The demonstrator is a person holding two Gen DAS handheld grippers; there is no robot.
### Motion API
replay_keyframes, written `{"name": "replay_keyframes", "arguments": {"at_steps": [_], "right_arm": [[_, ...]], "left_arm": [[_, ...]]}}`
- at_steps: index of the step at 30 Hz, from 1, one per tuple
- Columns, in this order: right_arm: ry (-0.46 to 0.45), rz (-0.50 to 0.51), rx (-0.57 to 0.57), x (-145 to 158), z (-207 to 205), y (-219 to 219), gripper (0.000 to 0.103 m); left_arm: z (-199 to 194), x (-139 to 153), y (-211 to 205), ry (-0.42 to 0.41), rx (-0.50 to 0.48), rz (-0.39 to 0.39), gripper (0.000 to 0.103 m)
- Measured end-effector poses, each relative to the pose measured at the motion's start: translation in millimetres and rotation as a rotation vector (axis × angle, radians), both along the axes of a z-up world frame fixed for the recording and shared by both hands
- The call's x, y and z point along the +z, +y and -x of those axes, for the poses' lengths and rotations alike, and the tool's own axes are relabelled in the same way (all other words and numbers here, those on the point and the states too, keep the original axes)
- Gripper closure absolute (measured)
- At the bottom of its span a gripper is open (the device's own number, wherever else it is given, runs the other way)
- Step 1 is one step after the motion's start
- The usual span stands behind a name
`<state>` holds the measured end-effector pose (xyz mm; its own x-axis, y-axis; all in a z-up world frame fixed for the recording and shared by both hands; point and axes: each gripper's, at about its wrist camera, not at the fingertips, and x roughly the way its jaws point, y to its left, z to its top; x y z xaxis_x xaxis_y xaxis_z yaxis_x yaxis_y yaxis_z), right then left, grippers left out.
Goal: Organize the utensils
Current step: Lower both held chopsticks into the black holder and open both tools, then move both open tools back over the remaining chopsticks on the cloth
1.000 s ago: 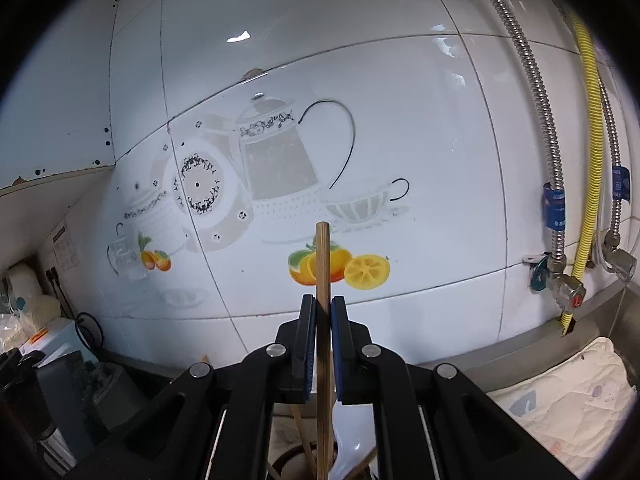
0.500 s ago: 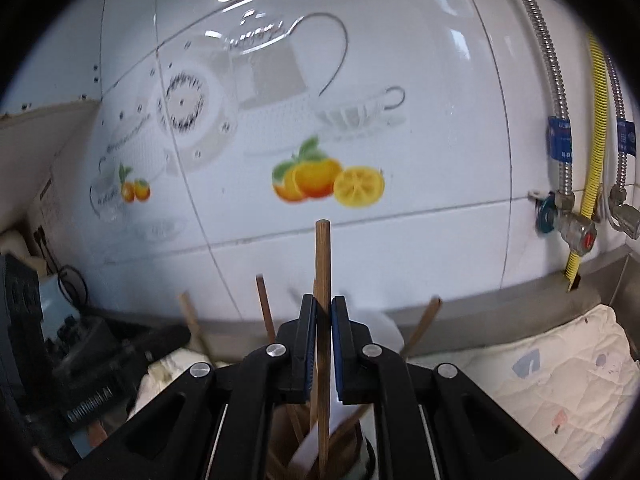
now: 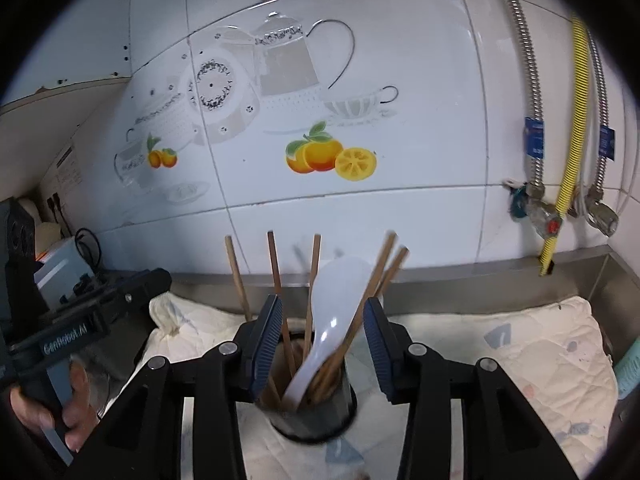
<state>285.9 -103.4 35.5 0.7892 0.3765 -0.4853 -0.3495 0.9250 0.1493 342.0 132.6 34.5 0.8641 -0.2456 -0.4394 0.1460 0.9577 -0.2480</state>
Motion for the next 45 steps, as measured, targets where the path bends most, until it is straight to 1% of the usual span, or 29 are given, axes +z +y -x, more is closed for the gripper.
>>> {"name": "replay_keyframes", "arguments": {"at_steps": [3, 7, 11, 17, 20, 25, 26, 30, 38, 40, 45], "right_arm": [[0.022, 0.017, 0.01, -4, 15, -12, 0.057], [0.088, 0.027, 0.002, -18, 32, -32, 0.057], [0.159, 0.029, -0.021, -35, 47, -54, 0.057], [0.285, 0.019, -0.066, -71, 64, -83, 0.057], [0.337, -0.004, -0.084, -87, 69, -93, 0.057], [0.407, 0.004, -0.1, -114, 71, -94, 0.07], [0.422, 0.006, -0.102, -119, 71, -93, 0.07], [0.464, 0.012, -0.108, -135, 69, -89, 0.081], [0.523, 0.01, -0.137, -158, 52, -81, 0.084], [0.536, 0.018, -0.149, -162, 48, -79, 0.086], [0.547, 0.031, -0.167, -168, 42, -75, 0.087]], "left_arm": [[14, 1, -3, 0.042, -0.007, -0.019, 0.057], [29, -7, -16, 0.112, -0.037, -0.053, 0.057], [47, -23, -30, 0.173, -0.058, -0.075, 0.057], [68, -47, -52, 0.231, -0.081, -0.106, 0.057], [75, -59, -63, 0.267, -0.099, -0.115, 0.057], [75, -77, -81, 0.317, -0.144, -0.128, 0.057], [75, -82, -86, 0.331, -0.158, -0.134, 0.057], [70, -97, -104, 0.368, -0.2, -0.173, 0.057], [56, -124, -132, 0.429, -0.281, -0.213, 0.057], [53, -129, -134, 0.44, -0.295, -0.215, 0.057], [45, -142, -136, 0.474, -0.32, -0.206, 0.058]]}}
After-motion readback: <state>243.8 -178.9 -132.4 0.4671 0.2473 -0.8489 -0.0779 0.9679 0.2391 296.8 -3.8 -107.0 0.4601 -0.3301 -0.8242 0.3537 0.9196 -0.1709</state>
